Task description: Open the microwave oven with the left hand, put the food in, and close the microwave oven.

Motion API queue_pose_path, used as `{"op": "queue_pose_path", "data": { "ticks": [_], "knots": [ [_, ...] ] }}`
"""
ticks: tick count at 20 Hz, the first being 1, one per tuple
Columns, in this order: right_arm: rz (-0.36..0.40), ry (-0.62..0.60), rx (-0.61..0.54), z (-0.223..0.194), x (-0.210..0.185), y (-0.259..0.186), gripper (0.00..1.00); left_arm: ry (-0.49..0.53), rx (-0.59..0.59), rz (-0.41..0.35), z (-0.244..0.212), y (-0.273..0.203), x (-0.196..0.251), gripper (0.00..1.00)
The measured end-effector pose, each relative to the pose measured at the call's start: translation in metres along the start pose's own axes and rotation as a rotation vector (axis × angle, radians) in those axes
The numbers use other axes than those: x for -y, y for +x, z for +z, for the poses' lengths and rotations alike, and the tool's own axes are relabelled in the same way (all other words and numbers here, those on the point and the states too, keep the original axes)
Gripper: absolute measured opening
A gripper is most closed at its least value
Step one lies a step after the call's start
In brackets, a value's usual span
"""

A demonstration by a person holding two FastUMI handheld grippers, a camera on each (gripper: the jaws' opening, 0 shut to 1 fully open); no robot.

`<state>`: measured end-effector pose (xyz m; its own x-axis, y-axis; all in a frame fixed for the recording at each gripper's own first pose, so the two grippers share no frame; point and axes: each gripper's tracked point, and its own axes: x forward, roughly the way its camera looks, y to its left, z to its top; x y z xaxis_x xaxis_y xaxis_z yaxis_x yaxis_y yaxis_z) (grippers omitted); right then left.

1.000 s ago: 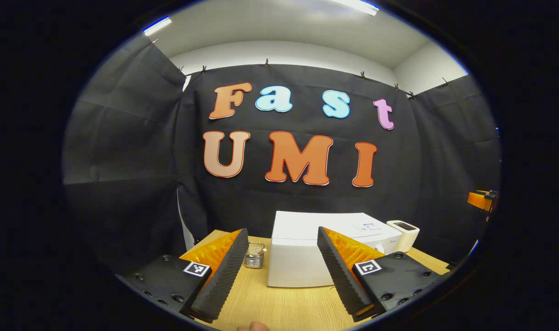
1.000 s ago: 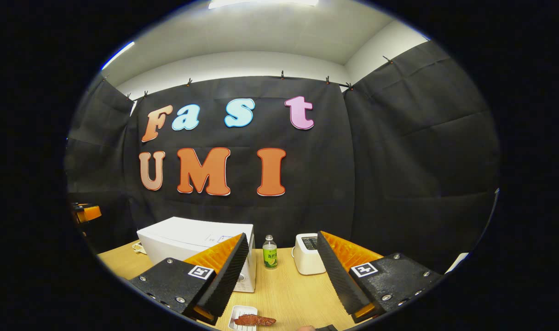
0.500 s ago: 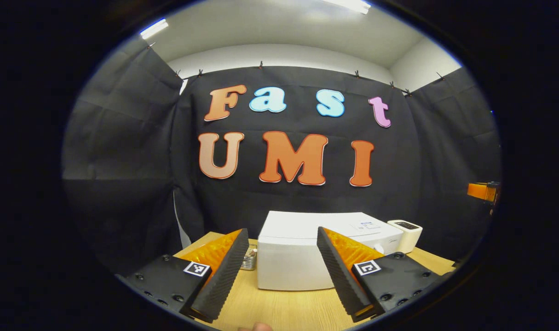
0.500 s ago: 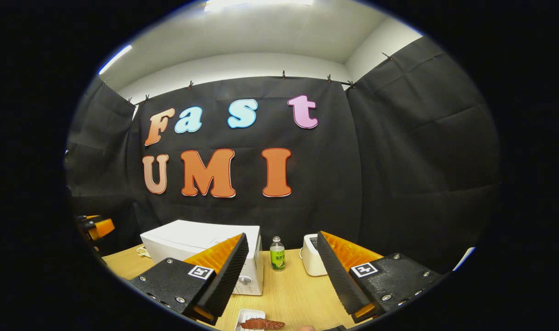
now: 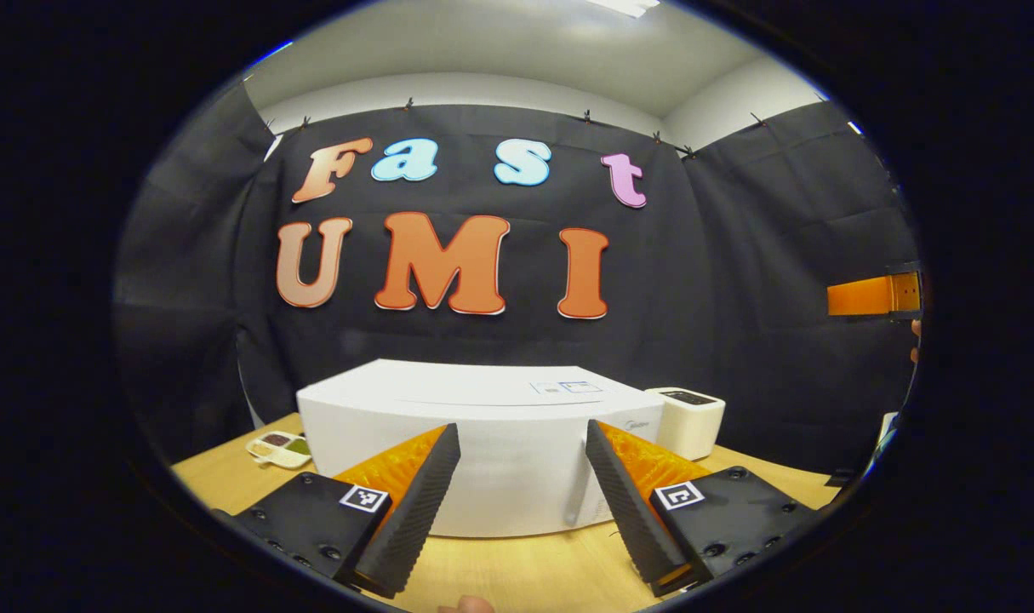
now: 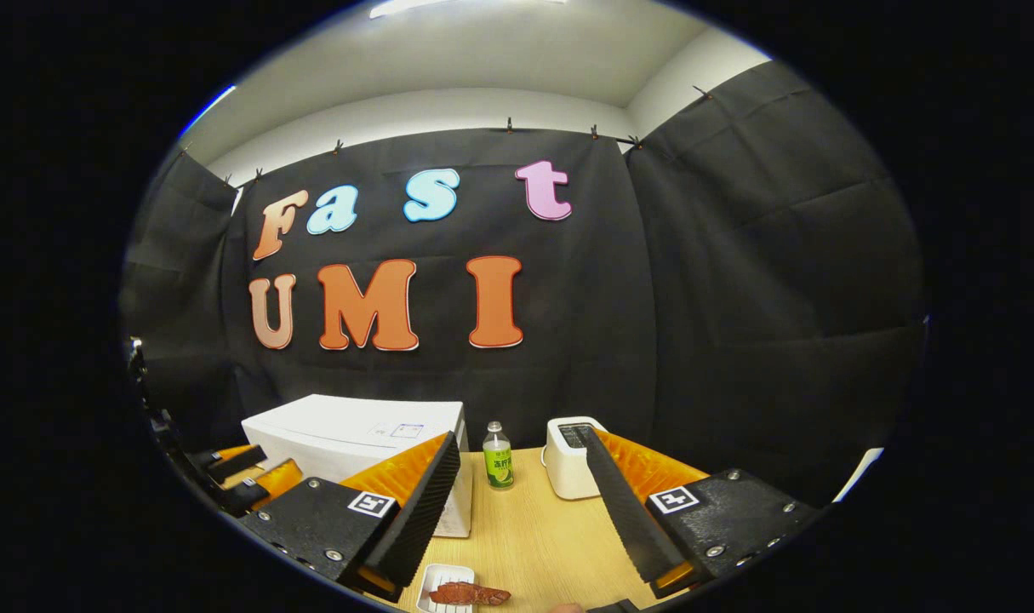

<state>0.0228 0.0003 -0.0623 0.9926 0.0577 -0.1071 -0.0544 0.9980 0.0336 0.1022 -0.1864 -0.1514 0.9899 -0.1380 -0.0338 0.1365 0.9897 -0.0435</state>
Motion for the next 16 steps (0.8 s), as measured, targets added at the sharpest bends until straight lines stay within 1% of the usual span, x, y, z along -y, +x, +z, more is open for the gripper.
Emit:
{"op": "queue_pose_path", "data": {
  "ticks": [1,2,3,5,6,7,8,9,10,11,13,15,16],
  "knots": [
    [0.005,0.014,-0.014,-0.004,0.002,0.0,0.93,-0.015,-0.014,-0.012,-0.011,0.008,0.01,0.94],
    [0.007,0.022,-0.025,-0.009,0.006,0.001,0.93,-0.013,-0.031,-0.016,-0.024,0.015,0.02,1.0],
    [0.0,0.025,-0.032,-0.013,0.012,0.001,0.93,0.003,-0.023,-0.006,-0.029,0.021,0.023,0.98],
    [-0.023,0.02,-0.032,-0.016,0.026,0.002,0.93,0.041,-0.011,0.004,-0.036,0.036,0.031,0.98],
    [-0.033,0.016,-0.029,-0.016,0.031,0.002,0.93,0.052,-0.019,0.007,-0.044,0.043,0.035,0.94],
    [-0.042,0.013,-0.027,-0.017,0.036,0.002,0.93,0.057,-0.027,0.008,-0.049,0.05,0.038,0.98],
    [-0.048,0.015,-0.023,-0.018,0.042,0.001,0.93,0.064,-0.042,0.008,-0.056,0.057,0.041,0.94],
    [-0.05,0.021,-0.022,-0.018,0.047,0.0,0.93,0.074,-0.066,0.013,-0.064,0.063,0.042,0.94],
    [-0.051,0.028,-0.022,-0.02,0.05,-0.002,0.93,0.078,-0.08,0.028,-0.071,0.067,0.039,0.98],
    [-0.05,0.031,-0.02,-0.021,0.052,-0.002,0.93,0.077,-0.091,0.039,-0.076,0.072,0.038,0.94],
    [-0.054,0.026,-0.019,-0.023,0.056,0.001,0.93,0.074,-0.107,0.047,-0.083,0.08,0.038,0.95],
    [-0.064,0.003,-0.018,-0.026,0.061,0.003,0.93,0.096,-0.115,0.052,-0.088,0.087,0.036,0.95],
    [-0.073,-0.009,-0.019,-0.027,0.064,0.004,0.93,0.11,-0.123,0.064,-0.091,0.087,0.034,0.84]
  ]
}}
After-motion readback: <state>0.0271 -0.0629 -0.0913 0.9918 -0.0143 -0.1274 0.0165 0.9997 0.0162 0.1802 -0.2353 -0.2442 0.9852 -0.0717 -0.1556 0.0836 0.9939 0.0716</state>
